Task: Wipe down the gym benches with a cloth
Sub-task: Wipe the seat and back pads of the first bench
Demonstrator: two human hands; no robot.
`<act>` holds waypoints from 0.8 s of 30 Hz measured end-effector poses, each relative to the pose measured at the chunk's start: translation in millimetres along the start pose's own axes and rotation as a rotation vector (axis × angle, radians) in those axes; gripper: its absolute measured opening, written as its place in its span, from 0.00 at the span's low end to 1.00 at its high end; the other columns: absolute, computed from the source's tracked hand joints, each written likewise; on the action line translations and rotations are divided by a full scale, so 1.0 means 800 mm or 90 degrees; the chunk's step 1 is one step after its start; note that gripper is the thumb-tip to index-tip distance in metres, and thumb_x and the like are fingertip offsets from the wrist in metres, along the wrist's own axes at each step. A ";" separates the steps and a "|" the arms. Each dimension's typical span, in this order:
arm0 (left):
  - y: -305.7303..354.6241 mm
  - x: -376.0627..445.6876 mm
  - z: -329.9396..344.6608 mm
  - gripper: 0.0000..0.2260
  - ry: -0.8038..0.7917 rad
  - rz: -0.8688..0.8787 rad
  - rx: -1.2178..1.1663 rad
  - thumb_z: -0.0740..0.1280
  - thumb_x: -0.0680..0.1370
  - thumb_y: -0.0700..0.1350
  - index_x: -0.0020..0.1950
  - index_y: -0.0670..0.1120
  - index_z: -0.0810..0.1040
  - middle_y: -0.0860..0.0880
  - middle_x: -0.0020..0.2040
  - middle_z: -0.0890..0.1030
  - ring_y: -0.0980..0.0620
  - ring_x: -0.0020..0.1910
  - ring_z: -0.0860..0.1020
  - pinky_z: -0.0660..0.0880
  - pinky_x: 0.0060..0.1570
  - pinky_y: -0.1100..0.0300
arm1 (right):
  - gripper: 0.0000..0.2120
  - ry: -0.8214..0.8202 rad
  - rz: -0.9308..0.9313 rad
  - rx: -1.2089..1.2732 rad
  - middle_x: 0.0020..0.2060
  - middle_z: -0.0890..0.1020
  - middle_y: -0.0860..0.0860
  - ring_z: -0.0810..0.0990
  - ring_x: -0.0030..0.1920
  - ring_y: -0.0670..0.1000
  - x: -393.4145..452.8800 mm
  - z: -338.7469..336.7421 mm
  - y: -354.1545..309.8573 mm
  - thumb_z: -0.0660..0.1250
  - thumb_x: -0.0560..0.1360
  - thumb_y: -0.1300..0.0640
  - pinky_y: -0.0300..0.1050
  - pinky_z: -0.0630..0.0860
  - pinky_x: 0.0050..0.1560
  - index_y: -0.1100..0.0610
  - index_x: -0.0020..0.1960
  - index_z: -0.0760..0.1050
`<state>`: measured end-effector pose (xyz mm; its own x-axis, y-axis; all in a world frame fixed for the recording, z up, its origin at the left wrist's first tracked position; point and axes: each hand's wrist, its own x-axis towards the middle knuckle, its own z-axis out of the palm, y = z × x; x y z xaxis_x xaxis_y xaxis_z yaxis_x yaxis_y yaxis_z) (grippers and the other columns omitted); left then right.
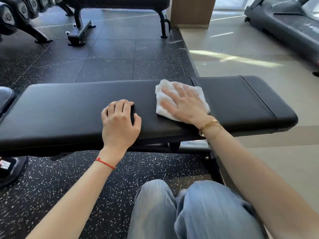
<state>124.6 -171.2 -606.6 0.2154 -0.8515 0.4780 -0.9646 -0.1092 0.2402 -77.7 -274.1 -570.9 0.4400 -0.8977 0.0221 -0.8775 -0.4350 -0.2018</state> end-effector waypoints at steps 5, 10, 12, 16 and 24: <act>-0.001 -0.002 -0.002 0.20 0.002 0.013 -0.006 0.56 0.77 0.51 0.63 0.45 0.78 0.47 0.63 0.79 0.44 0.64 0.74 0.66 0.66 0.47 | 0.29 -0.014 -0.099 -0.021 0.80 0.48 0.47 0.44 0.79 0.57 0.011 0.012 -0.030 0.49 0.79 0.32 0.55 0.38 0.77 0.34 0.78 0.50; -0.004 -0.003 -0.003 0.20 0.004 0.018 -0.015 0.57 0.78 0.50 0.65 0.45 0.78 0.47 0.64 0.79 0.44 0.65 0.74 0.67 0.68 0.47 | 0.32 -0.005 -0.120 -0.037 0.80 0.50 0.45 0.45 0.79 0.53 -0.031 0.002 0.017 0.40 0.74 0.28 0.53 0.40 0.78 0.33 0.77 0.48; -0.003 -0.003 -0.002 0.20 0.004 0.017 -0.012 0.57 0.78 0.50 0.65 0.45 0.77 0.47 0.64 0.79 0.44 0.65 0.74 0.68 0.68 0.46 | 0.30 -0.017 -0.058 -0.048 0.79 0.50 0.45 0.46 0.79 0.53 -0.020 -0.009 0.041 0.45 0.78 0.30 0.53 0.41 0.77 0.35 0.78 0.49; -0.002 -0.004 0.001 0.20 0.007 0.016 -0.007 0.57 0.78 0.50 0.65 0.44 0.77 0.46 0.64 0.78 0.44 0.65 0.74 0.68 0.68 0.45 | 0.29 -0.021 -0.004 -0.024 0.79 0.52 0.48 0.49 0.78 0.57 0.049 -0.015 0.032 0.49 0.80 0.34 0.55 0.43 0.76 0.40 0.79 0.49; -0.004 -0.006 -0.001 0.20 -0.001 0.018 -0.013 0.56 0.78 0.50 0.66 0.45 0.77 0.46 0.65 0.78 0.44 0.66 0.73 0.68 0.68 0.44 | 0.33 -0.018 -0.142 -0.033 0.80 0.50 0.45 0.46 0.79 0.54 -0.015 0.008 0.005 0.39 0.75 0.29 0.55 0.42 0.78 0.35 0.78 0.46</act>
<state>127.1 -166.5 -608.7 0.1873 -0.8547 0.4841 -0.9672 -0.0743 0.2431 -85.7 -264.5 -578.2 0.6289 -0.7768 0.0327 -0.7661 -0.6263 -0.1443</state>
